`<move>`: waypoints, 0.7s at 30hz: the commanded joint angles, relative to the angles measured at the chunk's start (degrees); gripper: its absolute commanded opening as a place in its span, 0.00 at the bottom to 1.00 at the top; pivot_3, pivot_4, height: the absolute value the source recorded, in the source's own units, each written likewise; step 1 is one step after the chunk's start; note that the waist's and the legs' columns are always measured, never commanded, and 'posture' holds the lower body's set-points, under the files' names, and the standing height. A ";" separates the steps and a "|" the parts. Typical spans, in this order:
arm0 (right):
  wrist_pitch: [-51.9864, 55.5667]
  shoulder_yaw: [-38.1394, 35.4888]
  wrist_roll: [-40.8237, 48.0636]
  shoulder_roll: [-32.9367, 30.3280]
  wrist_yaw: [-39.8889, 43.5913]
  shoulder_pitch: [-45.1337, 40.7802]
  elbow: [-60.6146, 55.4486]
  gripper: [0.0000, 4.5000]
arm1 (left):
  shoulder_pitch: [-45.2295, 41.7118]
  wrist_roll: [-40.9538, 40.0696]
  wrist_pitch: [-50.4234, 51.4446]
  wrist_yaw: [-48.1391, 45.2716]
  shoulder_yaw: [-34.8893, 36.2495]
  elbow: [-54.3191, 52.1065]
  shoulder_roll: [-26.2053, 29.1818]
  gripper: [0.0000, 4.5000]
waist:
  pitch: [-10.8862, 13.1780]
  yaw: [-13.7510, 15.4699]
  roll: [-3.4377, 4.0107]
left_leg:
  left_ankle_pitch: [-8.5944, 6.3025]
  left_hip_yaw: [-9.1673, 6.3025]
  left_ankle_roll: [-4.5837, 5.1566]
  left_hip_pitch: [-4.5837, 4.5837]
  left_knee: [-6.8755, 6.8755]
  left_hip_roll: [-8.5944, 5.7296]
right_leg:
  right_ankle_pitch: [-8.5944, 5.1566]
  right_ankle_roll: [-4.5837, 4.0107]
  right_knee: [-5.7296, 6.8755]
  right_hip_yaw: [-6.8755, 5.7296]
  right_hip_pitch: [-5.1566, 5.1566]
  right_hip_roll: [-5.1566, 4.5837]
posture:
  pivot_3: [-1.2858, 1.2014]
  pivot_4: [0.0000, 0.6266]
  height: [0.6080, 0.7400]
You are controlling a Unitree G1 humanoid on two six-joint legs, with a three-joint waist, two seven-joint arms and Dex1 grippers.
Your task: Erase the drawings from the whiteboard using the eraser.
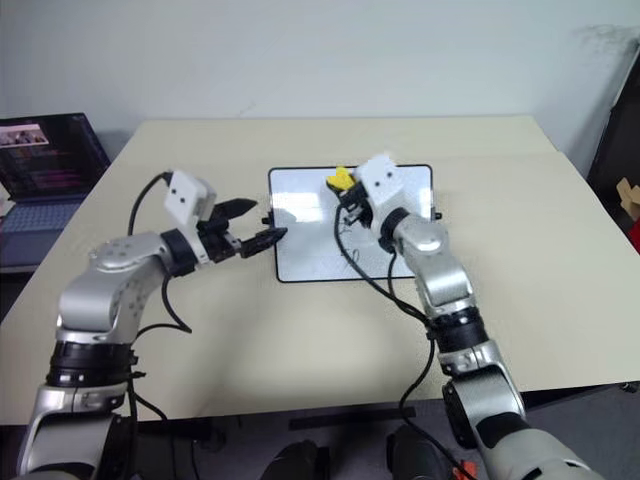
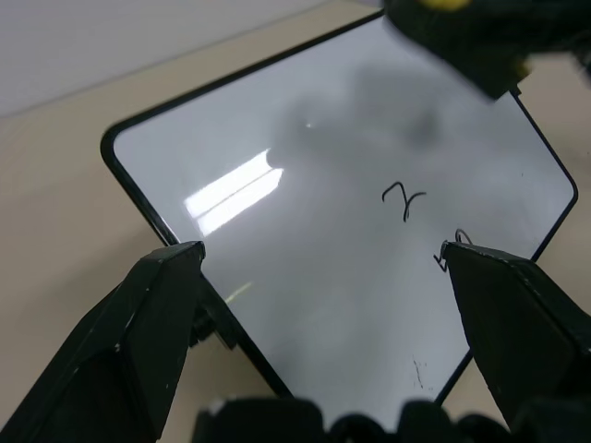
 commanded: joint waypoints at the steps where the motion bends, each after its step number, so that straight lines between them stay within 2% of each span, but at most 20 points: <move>1: 6.50 -0.13 4.71 -4.86 4.46 6.64 -13.06 0.25 | 3.29 -1.99 0.10 -1.16 1.57 -5.52 0.45 1.00 | 0.00 0.27 0.00 | -0.02 0.00 0.02 -0.02 -0.01 0.00 | 0.00 0.00 -0.06 0.00 0.01 -0.01 | 0.52 0.24 1.00; 4: 9.31 0.95 5.29 -10.31 6.68 12.99 -20.16 0.25 | 6.04 -1.57 0.00 -1.92 0.90 -7.29 1.29 1.00 | 0.01 0.72 0.00 | -0.06 0.02 0.08 -0.05 -0.01 -0.02 | -0.01 0.02 -0.13 -0.01 0.01 -0.02 | 0.52 0.24 1.00; 8: 7.11 3.08 2.02 -18.22 8.33 22.20 -26.67 0.25 | 9.47 0.44 -1.18 -1.34 0.07 -8.49 1.67 1.00 | 0.02 1.07 -0.01 | -0.06 0.02 0.09 0.06 0.00 0.00 | -0.02 0.01 -0.04 -0.01 0.07 0.00 | 0.52 0.24 1.00; 13: -5.57 8.02 -9.35 -25.13 6.28 28.47 -24.41 0.25 | 12.98 1.30 -1.33 -1.16 -1.07 -10.76 0.99 1.00 | 0.03 1.18 -0.04 | -0.05 0.05 0.09 0.15 0.04 -0.03 | -0.02 0.02 0.11 -0.02 0.13 0.01 | 0.52 0.24 1.00; 16: -11.27 9.51 -13.02 -24.01 3.37 27.63 -21.36 0.25 | 13.13 1.48 -1.30 -0.74 -1.27 -11.14 0.50 1.00 | 0.04 1.16 -0.06 | -0.05 0.07 0.09 0.17 0.06 -0.04 | -0.02 0.02 0.14 -0.01 0.14 0.02 | 0.52 0.24 1.00; 21: -14.31 11.58 -15.02 -17.38 0.65 20.77 -15.40 0.25 | 11.81 1.27 -1.19 -0.72 -1.52 -10.93 0.48 1.00 | 0.04 1.12 -0.06 | -0.04 0.07 0.07 0.20 0.07 0.01 | -0.01 0.00 0.21 0.00 0.13 0.06 | 0.52 0.24 1.00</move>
